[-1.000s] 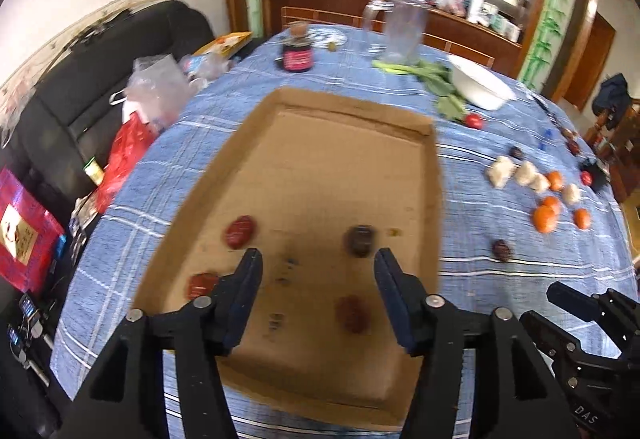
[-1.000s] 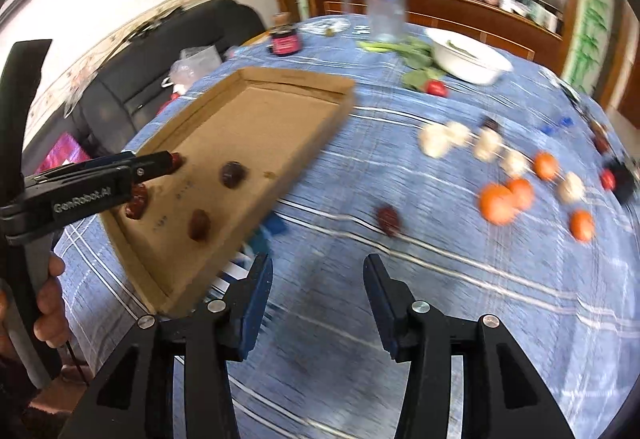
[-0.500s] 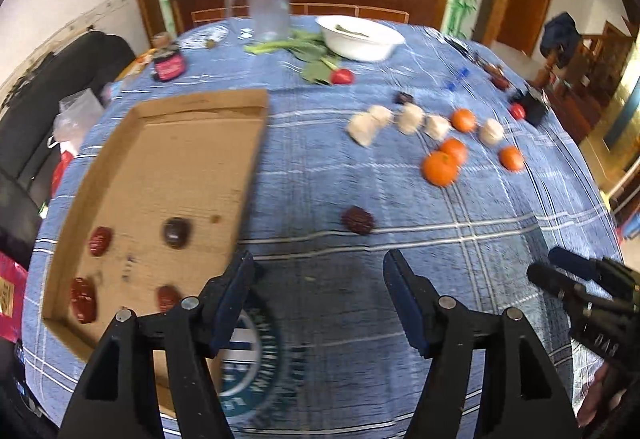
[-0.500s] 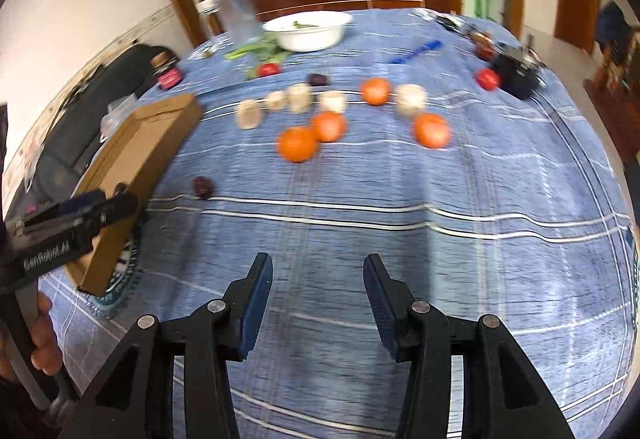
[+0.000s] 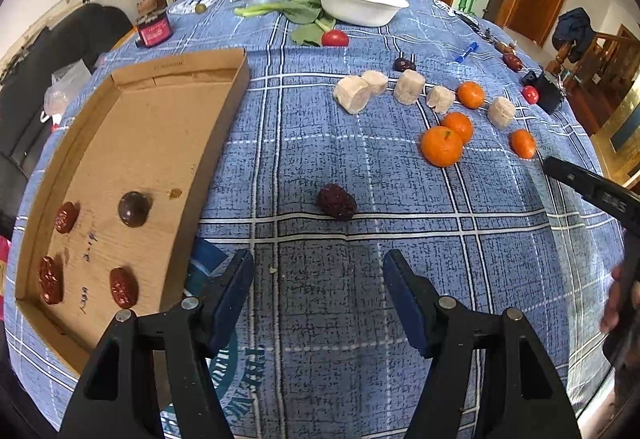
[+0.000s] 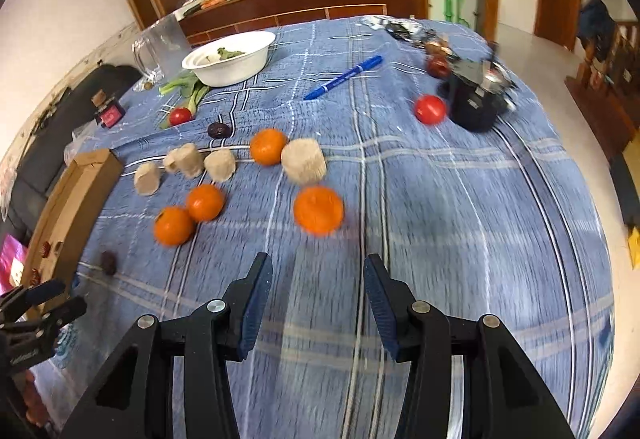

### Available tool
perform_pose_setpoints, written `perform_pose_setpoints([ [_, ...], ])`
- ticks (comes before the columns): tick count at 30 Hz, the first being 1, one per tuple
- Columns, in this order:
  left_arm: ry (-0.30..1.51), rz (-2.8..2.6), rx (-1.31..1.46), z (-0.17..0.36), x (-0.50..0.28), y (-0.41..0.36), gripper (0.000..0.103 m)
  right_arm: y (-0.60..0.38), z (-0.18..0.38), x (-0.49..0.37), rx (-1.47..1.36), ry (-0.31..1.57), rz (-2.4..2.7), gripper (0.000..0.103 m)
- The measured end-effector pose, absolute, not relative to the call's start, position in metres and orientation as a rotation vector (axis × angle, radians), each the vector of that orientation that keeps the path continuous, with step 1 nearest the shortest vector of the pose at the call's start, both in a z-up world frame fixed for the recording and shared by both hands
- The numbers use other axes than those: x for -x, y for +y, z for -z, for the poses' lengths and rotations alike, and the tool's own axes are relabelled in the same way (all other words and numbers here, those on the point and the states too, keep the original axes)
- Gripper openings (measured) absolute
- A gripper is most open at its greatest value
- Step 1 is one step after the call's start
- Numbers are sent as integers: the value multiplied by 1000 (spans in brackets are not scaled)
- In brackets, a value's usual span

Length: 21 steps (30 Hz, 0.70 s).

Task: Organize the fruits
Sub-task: 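Grasp an orange tangerine with the right tool while the left tool grasps a red date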

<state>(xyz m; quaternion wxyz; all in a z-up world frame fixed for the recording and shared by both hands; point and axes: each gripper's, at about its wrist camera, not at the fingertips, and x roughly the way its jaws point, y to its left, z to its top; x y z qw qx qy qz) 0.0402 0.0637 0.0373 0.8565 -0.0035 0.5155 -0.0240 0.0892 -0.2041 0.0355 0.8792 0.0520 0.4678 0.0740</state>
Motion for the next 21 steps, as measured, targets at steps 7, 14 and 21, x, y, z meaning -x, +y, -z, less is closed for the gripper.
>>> perform_pose_setpoints([
  [7, 1136, 53, 48, -24, -56, 57, 66, -190, -11, -127, -34, 996, -178, 51],
  [14, 1143, 27, 117, -12, -80, 63, 66, -188, -9, -130, 19, 980, -182, 36],
  [21, 1088, 27, 60, -12, -83, 64, 23, -191, -12, -123, 16, 970, -181, 36],
])
